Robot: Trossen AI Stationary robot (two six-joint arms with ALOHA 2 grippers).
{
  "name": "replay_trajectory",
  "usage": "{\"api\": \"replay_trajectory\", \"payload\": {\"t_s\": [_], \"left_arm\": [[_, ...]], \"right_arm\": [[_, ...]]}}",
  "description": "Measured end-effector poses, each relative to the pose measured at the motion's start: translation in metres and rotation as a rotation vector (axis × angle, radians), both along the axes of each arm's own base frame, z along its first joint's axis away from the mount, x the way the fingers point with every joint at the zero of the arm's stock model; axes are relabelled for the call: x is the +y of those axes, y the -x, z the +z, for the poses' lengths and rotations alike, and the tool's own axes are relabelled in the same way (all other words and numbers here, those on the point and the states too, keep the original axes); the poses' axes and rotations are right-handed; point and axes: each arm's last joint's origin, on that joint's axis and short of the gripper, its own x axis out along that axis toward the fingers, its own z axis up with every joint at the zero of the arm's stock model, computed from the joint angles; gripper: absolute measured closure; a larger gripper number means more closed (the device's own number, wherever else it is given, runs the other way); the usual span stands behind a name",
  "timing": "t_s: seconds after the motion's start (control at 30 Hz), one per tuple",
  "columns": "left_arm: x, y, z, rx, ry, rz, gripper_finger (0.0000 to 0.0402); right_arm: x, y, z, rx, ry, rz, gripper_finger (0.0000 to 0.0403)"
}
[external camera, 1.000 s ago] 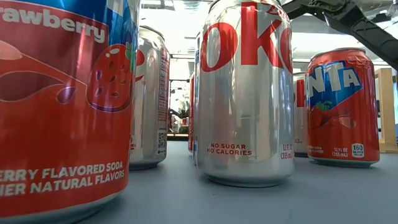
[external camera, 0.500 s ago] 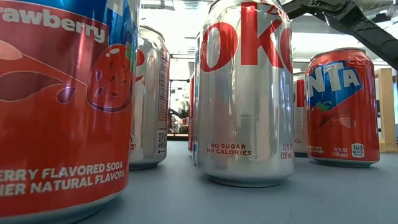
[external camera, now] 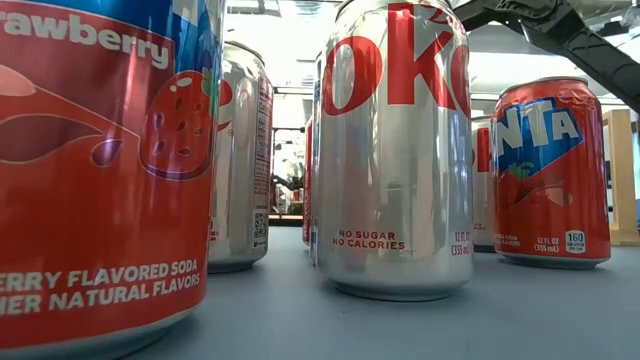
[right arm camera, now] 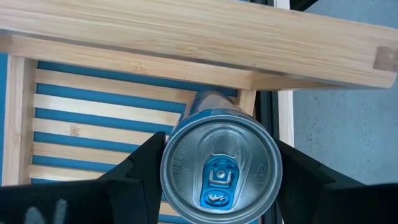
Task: Place canned beverage on shelf
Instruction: Put the right blue soda can on the shelf
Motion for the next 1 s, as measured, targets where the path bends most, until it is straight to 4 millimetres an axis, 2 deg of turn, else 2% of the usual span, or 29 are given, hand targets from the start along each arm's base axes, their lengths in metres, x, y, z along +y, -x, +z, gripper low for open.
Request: {"api": "replay_trajectory", "payload": {"t_s": [1.0], "left_arm": [[0.0000,0.0000,-0.0002,0.005,-0.011,0.000,0.0060]], "right_arm": [[0.0003,-0.0001,-0.0002,0.002,-0.002,-0.007,0.0173]]}}
